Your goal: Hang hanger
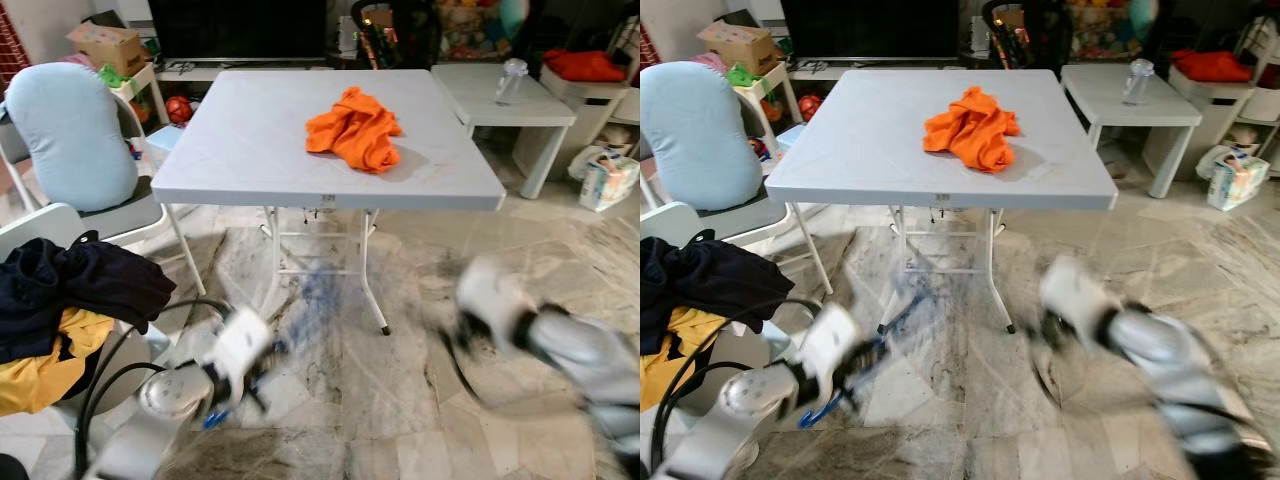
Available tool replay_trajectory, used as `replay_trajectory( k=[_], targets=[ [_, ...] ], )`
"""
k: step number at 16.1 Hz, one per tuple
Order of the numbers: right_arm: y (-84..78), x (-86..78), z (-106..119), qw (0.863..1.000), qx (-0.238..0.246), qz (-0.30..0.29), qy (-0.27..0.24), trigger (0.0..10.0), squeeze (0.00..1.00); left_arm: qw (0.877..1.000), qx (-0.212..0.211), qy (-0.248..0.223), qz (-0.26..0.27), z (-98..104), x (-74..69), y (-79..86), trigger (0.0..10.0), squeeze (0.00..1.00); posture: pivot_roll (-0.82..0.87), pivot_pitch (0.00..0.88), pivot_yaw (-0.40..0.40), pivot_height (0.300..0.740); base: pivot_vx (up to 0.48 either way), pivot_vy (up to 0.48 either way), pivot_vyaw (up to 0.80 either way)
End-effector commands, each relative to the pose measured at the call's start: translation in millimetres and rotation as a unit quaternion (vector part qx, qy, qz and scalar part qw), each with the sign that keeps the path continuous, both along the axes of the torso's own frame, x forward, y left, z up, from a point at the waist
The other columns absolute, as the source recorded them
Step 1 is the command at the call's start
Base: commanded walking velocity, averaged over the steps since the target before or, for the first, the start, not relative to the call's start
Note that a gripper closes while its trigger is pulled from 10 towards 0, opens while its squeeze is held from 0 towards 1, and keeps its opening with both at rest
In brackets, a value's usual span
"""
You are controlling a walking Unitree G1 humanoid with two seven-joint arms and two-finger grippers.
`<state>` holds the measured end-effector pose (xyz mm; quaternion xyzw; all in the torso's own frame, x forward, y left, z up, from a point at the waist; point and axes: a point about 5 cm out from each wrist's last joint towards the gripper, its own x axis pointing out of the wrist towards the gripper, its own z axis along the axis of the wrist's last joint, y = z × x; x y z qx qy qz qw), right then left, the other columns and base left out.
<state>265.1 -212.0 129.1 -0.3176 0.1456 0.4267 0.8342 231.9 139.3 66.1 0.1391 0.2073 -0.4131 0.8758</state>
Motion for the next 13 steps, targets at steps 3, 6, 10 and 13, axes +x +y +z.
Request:
replay_trajectory(
  k=[3, 6, 10, 13],
  targets=[
    [-4.9, -10.9, -5, 0.987, -0.083, 0.116, 0.067, 10.0, 0.00, 0.994, -0.035, -0.010, -0.101, 10, -4.5, -15.6, 10.0, 0.00, -0.03, 0.000, -0.001, 0.740, 0.000, 0.000, 0.00],
    [7.4, -2.0, 0, 0.984, -0.086, 0.149, 0.056, 10.0, 0.00, 0.985, -0.051, -0.014, -0.162, 11, -8.6, -23.9, 10.0, 0.00, -0.04, 0.000, 0.011, 0.740, 0.000, 0.000, 0.00],
    [18.5, -5.6, -9, 0.975, -0.089, 0.186, 0.078, 7.2, 0.00, 0.980, -0.053, -0.022, -0.190, 11, -5.9, -27.3, 10.0, 0.00, -0.04, 0.000, 0.020, 0.740, 0.000, 0.000, 0.00],
    [16.9, -4.3, -10, 0.968, -0.115, 0.200, 0.094, 0.0, 0.00, 0.979, -0.056, -0.019, -0.195, 12, -3.2, -30.0, 10.0, 0.00, -0.04, 0.000, 0.027, 0.740, 0.000, 0.000, 0.00]
  ],
)
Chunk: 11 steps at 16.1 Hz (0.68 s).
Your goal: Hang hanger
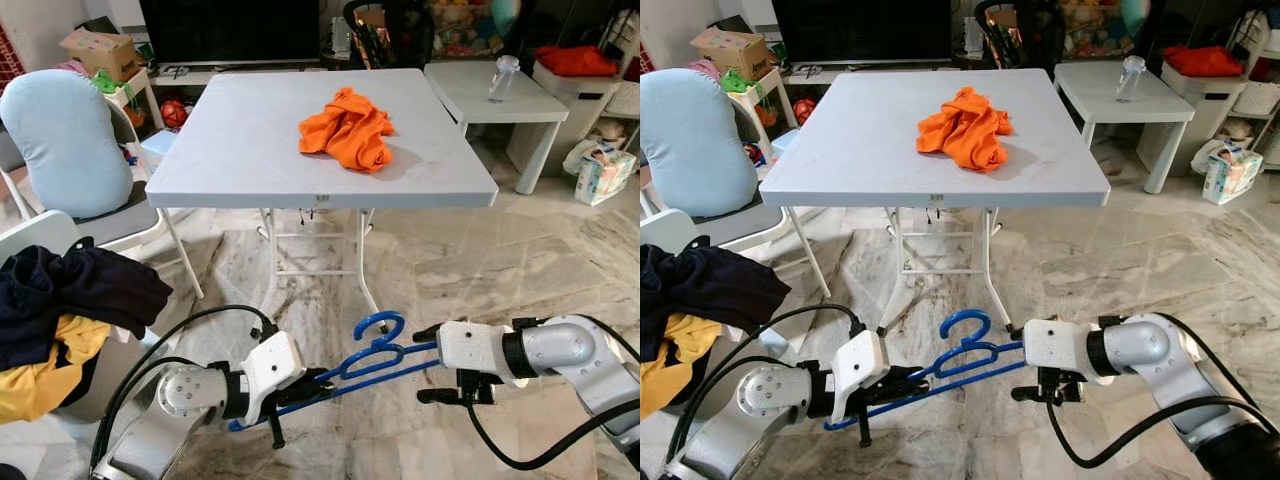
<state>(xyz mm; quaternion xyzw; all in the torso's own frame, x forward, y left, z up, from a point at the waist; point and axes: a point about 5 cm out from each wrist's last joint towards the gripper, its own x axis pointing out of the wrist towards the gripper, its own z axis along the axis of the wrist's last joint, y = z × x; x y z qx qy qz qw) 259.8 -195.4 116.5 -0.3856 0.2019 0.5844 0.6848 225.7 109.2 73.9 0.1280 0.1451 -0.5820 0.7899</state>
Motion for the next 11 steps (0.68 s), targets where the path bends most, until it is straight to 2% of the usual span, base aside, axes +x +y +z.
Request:
replay_trajectory(
  k=[1, 5, 8, 11],
  targets=[
    [2.5, 4.4, 7, 1.000, -0.012, 0.019, 0.002, 0.0, 0.00, 1.000, 0.007, -0.009, -0.014, 3, 2.5, -0.3, 10.0, 0.00, -0.04, 0.000, 0.029, 0.740, 0.000, 0.000, 0.00],
    [12.4, 18.2, 16, 0.998, -0.039, 0.053, -0.017, 0.0, 0.00, 0.999, 0.029, -0.015, -0.041, -3, 0.7, -2.2, 10.0, 0.00, -0.05, 0.000, 0.034, 0.740, 0.000, 0.000, 0.00],
    [15.9, 18.0, 16, 0.994, -0.065, 0.084, 0.005, 0.0, 0.00, 0.998, 0.033, -0.018, -0.050, -4, 0.8, -3.2, 10.0, 0.00, -0.05, 0.000, 0.036, 0.740, 0.000, 0.000, 0.00],
    [3.8, 14.8, 15, 0.987, -0.118, 0.104, 0.035, 0.0, 0.00, 0.998, 0.038, -0.020, -0.055, -5, 0.8, -3.0, 10.0, 0.00, -0.05, 0.000, 0.034, 0.740, 0.000, 0.000, 0.00]
  ],
)
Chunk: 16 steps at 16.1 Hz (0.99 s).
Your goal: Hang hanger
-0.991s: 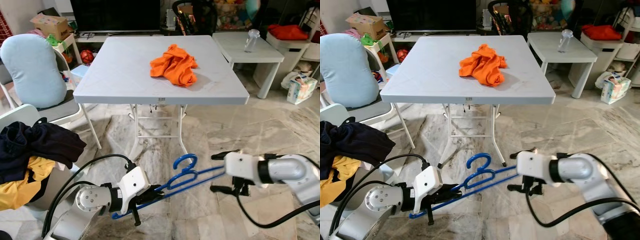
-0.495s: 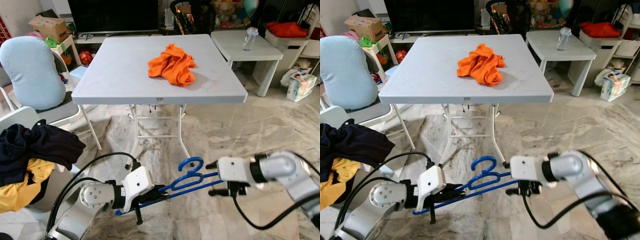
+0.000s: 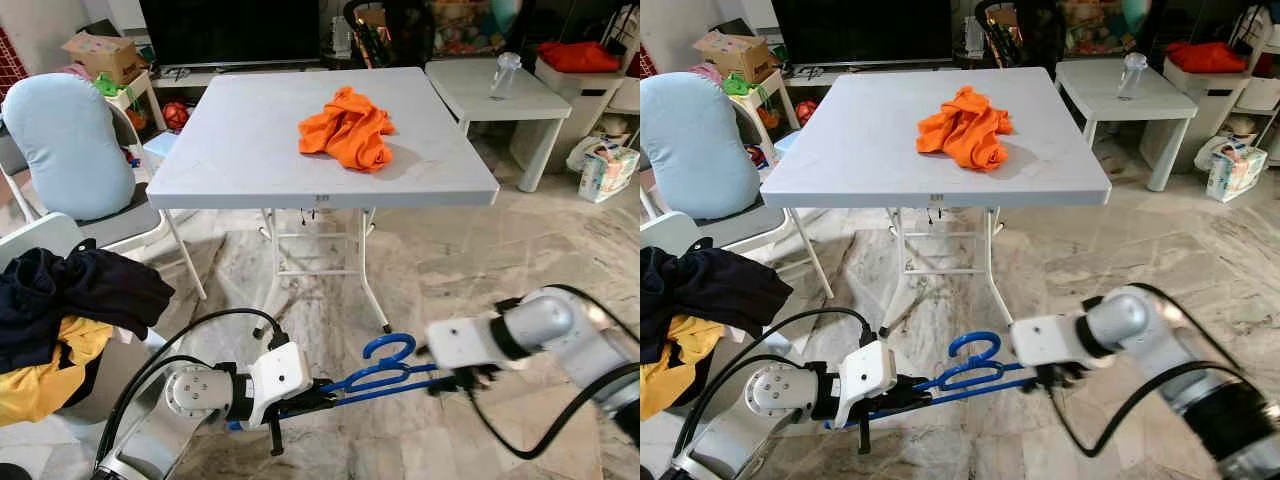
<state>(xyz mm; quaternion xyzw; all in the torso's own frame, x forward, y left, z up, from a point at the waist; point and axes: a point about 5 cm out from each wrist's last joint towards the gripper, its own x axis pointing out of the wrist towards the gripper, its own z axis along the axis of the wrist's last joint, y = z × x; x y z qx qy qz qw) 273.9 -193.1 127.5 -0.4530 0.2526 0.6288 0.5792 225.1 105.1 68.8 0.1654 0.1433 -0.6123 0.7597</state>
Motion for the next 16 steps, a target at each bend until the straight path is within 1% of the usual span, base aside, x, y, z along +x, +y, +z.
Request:
replay_trajectory(
  k=[1, 3, 6, 8, 12, 15, 16],
  targets=[
    [-1.0, 2.2, 4, 1.000, -0.019, 0.018, 0.003, 0.0, 0.00, 1.000, 0.009, -0.006, -0.009, 0, 1.5, 1.0, 10.0, 0.00, -0.05, 0.000, 0.032, 0.740, 0.000, 0.000, 0.00],
    [-4.7, 4.2, 3, 0.999, -0.031, 0.017, 0.000, 0.0, 0.00, 1.000, 0.009, -0.007, -0.009, -1, 1.2, 0.8, 10.0, 0.00, -0.05, 0.000, 0.031, 0.740, 0.000, 0.000, 0.00],
    [-1.8, 1.9, 0, 0.999, -0.029, 0.018, 0.009, 0.0, 0.00, 1.000, 0.010, -0.006, -0.009, -2, 0.0, 0.6, 10.0, 0.00, -0.05, 0.000, 0.033, 0.740, 0.000, 0.000, 0.00],
    [-6.3, 0.5, -4, 0.999, -0.046, 0.018, 0.015, 0.0, 0.00, 1.000, 0.013, -0.009, -0.012, -2, -0.6, 0.7, 10.0, 0.00, -0.05, 0.000, 0.033, 0.740, 0.000, 0.000, 0.00],
    [-8.3, 0.2, -5, 0.998, -0.049, 0.017, 0.021, 0.0, 0.00, 1.000, 0.013, -0.010, -0.011, -3, -0.1, 1.5, 10.0, 0.00, -0.05, 0.000, 0.032, 0.740, 0.000, 0.000, 0.00],
    [-9.6, -0.6, -8, 0.999, -0.047, 0.009, 0.023, 0.0, 0.00, 1.000, 0.014, -0.020, -0.004, -4, 1.8, 2.1, 10.0, 0.00, -0.05, 0.000, 0.032, 0.740, 0.000, 0.000, 0.00],
    [-9.6, -0.6, -9, 0.999, -0.042, 0.004, 0.022, 0.0, 0.00, 1.000, 0.013, -0.025, 0.001, -3, 2.9, 2.4, 10.0, 0.08, -0.04, 0.000, 0.030, 0.740, 0.000, 0.000, 0.00]
  ],
)
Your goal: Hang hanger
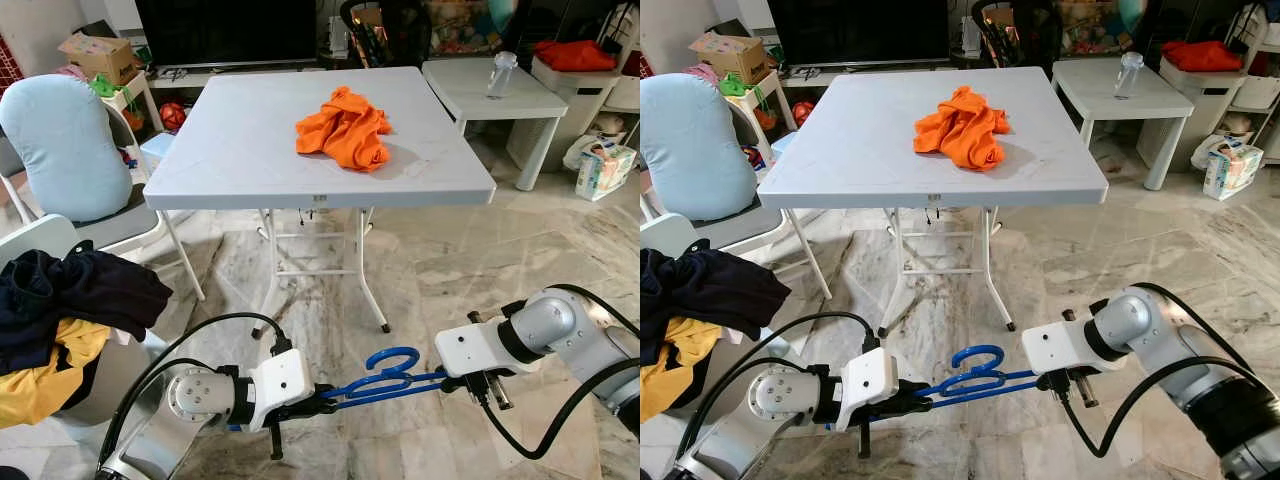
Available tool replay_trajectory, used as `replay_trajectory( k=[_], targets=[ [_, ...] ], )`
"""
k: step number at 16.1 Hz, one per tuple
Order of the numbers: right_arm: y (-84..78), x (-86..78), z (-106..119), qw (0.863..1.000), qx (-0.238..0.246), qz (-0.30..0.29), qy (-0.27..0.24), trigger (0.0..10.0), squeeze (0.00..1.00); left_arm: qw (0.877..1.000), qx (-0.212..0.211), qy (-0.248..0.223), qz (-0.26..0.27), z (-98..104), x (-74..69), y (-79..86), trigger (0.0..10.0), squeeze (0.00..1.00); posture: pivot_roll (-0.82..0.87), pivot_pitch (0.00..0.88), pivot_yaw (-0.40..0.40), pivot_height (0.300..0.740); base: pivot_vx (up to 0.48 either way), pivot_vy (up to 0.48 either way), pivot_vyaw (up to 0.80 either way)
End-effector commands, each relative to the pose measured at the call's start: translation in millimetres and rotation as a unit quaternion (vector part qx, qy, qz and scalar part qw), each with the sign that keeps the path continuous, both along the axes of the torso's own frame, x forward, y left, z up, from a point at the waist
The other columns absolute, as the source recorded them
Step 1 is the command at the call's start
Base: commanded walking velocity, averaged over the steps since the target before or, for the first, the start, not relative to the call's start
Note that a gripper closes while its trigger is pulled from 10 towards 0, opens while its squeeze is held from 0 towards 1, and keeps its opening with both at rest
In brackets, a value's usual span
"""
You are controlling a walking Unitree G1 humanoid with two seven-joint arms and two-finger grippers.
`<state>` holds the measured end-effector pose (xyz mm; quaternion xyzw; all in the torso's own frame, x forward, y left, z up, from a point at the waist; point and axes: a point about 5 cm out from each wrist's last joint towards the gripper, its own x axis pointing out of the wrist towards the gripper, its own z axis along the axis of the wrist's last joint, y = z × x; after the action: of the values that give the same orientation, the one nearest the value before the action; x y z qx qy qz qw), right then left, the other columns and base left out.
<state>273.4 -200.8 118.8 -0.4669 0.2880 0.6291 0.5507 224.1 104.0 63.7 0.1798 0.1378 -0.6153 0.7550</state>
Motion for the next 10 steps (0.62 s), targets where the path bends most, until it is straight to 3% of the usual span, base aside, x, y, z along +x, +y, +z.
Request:
replay_trajectory(
  k=[1, 2, 5, 7, 10],
  targets=[
    [-1.8, -0.2, -1, 1.000, 0.004, -0.006, 0.002, 0.0, 0.00, 1.000, 0.004, -0.018, 0.014, 2, 4.8, 3.9, 10.0, 0.30, -0.04, 0.000, 0.030, 0.740, 0.000, 0.000, 0.00],
    [-2.5, 0.7, -3, 1.000, 0.009, -0.016, -0.005, 0.0, 0.00, 0.999, -0.006, -0.022, 0.028, 4, 6.4, 4.2, 10.0, 1.00, -0.04, 0.000, 0.031, 0.740, 0.000, 0.000, 0.00],
    [-6.7, 9.4, -7, 0.998, 0.000, -0.038, -0.047, 0.0, 0.00, 0.998, -0.034, -0.034, 0.047, 12, 11.6, 2.0, 10.0, 1.00, -0.04, 0.000, 0.031, 0.740, 0.000, 0.000, 0.00],
    [-20.0, 21.6, -15, 0.990, -0.036, -0.078, -0.111, 0.0, 0.00, 0.992, -0.062, -0.088, 0.059, 41, 20.6, -0.5, 10.0, 1.00, -0.04, 0.000, 0.026, 0.740, 0.000, 0.000, 0.00],
    [-38.0, 25.1, -27, 0.978, -0.062, -0.131, -0.148, 0.0, 0.00, 0.985, -0.109, -0.077, 0.113, 55, 23.7, 4.4, 10.0, 1.00, -0.03, 0.000, 0.018, 0.740, 0.000, 0.000, 0.00]
  ],
)
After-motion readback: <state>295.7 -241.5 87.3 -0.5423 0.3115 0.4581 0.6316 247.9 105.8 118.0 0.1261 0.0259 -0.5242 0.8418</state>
